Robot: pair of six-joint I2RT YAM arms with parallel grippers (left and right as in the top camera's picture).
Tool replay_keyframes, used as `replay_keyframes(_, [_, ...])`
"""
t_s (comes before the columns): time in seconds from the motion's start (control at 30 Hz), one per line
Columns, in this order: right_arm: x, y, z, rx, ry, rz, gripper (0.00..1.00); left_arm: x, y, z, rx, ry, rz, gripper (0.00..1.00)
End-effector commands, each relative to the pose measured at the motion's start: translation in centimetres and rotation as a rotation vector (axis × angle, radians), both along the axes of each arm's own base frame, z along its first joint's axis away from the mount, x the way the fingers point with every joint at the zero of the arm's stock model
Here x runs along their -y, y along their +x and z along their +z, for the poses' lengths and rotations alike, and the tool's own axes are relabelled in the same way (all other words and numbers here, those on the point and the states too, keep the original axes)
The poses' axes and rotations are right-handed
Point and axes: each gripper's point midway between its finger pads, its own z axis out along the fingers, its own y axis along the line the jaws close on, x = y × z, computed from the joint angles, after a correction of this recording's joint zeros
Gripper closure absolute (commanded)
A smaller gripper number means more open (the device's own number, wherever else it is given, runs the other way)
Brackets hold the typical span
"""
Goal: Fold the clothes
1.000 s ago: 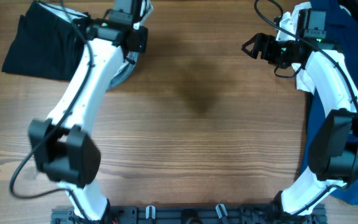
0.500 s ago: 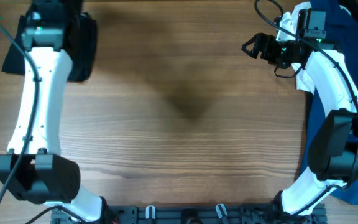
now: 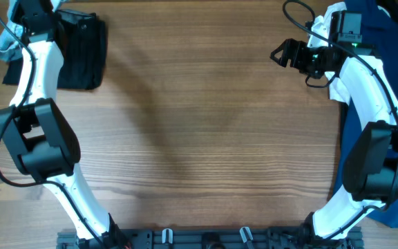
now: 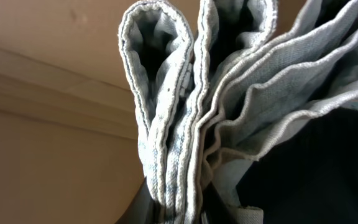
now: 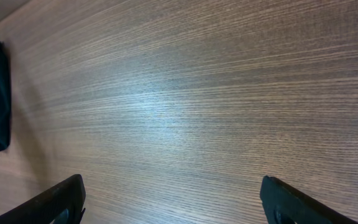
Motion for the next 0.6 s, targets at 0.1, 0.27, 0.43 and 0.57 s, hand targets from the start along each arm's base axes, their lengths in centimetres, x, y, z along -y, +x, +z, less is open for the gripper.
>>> replay_keyframes(0.1, [0.2, 0.2, -0.4, -0.002, -0.014, -0.010, 0.09, 6.1, -3.1, -3.7, -0.185, -0.142, 0.047, 0.72])
replay_keyframes(0.27, [0.2, 0.3, -0.4, -0.001, -0.013, -0.010, 0.09, 12.7, -5.9, -8.1, -0.257, -0.464, 0.104, 0.00])
replay_keyframes(0.43, [0.1, 0.4, -0.3, 0.008, -0.016, -0.005, 0.10, 15.6, -6.7, -2.6, -0.099, -0.636, 0.135, 0.00])
replay_keyframes(0.57, [-1.3, 0.9, 0.9, 0.102, -0.081, 0.129, 0.11, 20.4, -7.3, 2.9, -0.059, -0.872, -0.098, 0.00])
